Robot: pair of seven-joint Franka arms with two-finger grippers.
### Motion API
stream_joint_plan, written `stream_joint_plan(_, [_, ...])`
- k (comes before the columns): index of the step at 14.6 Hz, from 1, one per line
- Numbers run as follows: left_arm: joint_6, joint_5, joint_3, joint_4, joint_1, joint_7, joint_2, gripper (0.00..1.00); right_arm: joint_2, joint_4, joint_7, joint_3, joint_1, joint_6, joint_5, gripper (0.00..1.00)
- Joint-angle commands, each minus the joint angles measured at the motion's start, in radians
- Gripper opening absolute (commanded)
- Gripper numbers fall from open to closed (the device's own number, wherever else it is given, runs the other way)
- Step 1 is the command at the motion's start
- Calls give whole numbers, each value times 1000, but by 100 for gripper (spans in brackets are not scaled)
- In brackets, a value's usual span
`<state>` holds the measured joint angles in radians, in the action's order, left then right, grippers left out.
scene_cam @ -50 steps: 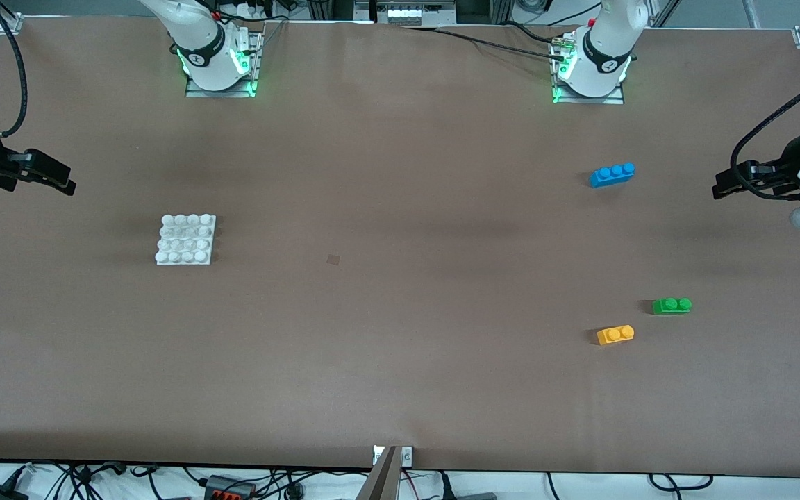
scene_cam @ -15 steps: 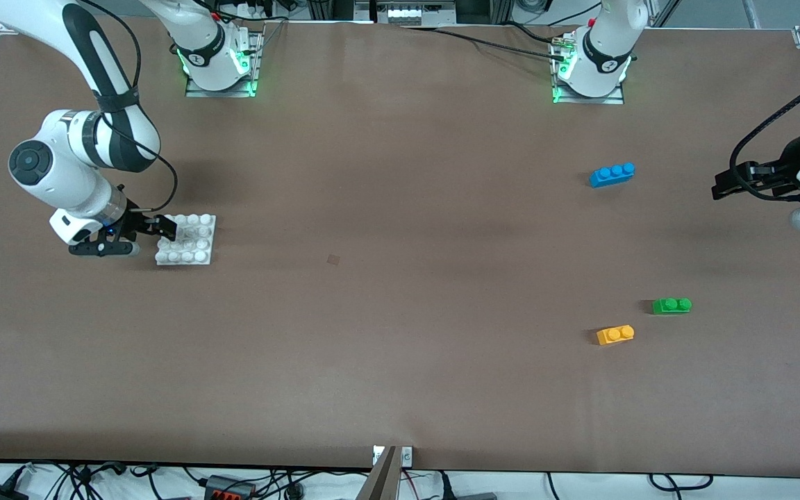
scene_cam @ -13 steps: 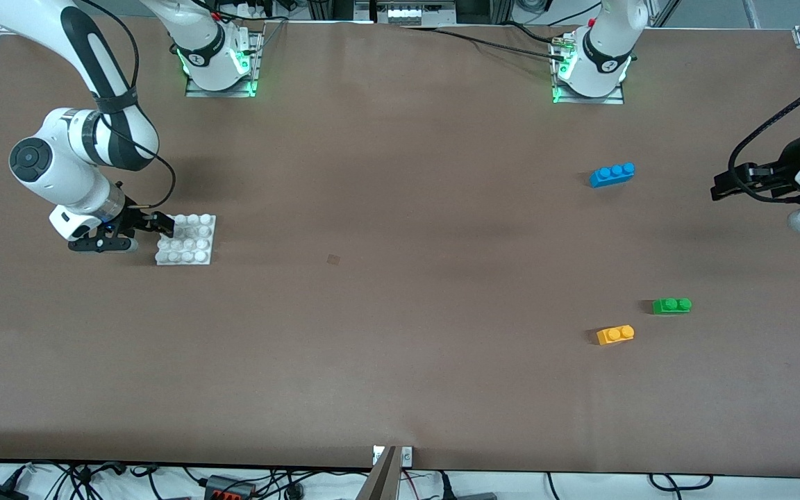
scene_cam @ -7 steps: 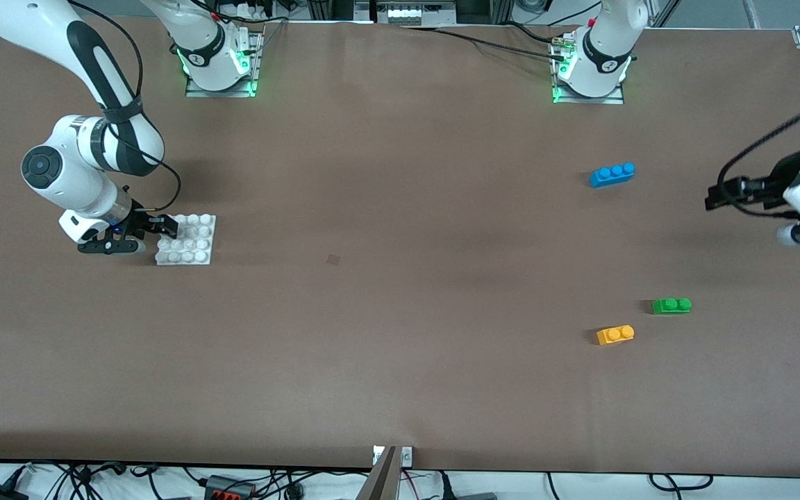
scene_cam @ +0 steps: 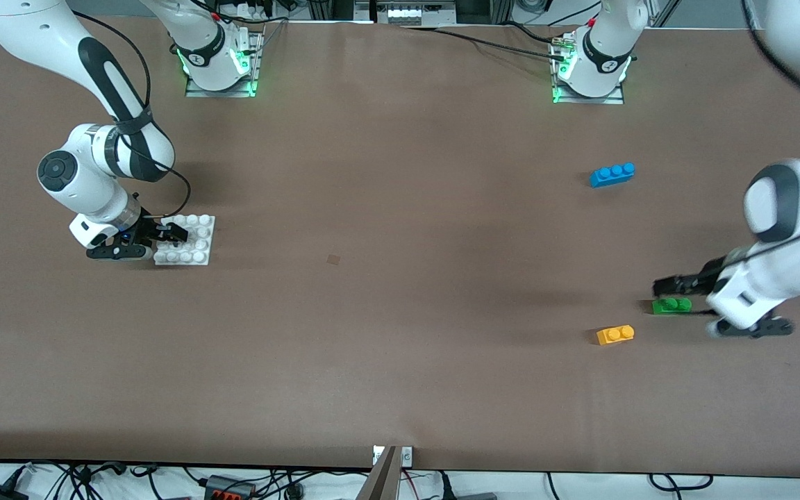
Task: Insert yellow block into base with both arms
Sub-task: 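Grasp the base plate with the right gripper while the left gripper reaches the yellow brick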
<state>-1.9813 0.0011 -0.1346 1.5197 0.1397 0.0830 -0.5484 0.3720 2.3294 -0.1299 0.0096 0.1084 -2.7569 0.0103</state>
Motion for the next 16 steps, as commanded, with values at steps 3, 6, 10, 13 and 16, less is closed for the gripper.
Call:
stream_joint_plan(3, [-112, 63, 3, -27, -63, 106, -86, 100, 4, 5, -7, 7, -10, -18, -7, 78])
stream_joint_plan(6, [-175, 56, 3, -30, -69, 151, -114, 100, 2, 5, -2, 9, -19, -18, -7, 79])
stream_joint_plan(10, [-240, 65, 6, -29, -69, 161, -157, 100, 4, 5, -1, 9, -29, -18, -7, 79])
stream_joint_plan(13, [-269, 66, 7, -29, -68, 161, -183, 100, 8, 5, -1, 9, -32, -15, -7, 63])
stream_joint_plan(16, [-312, 66, 10, -30, -71, 161, -203, 100, 10, 5, 10, 9, -64, -9, -7, 59])
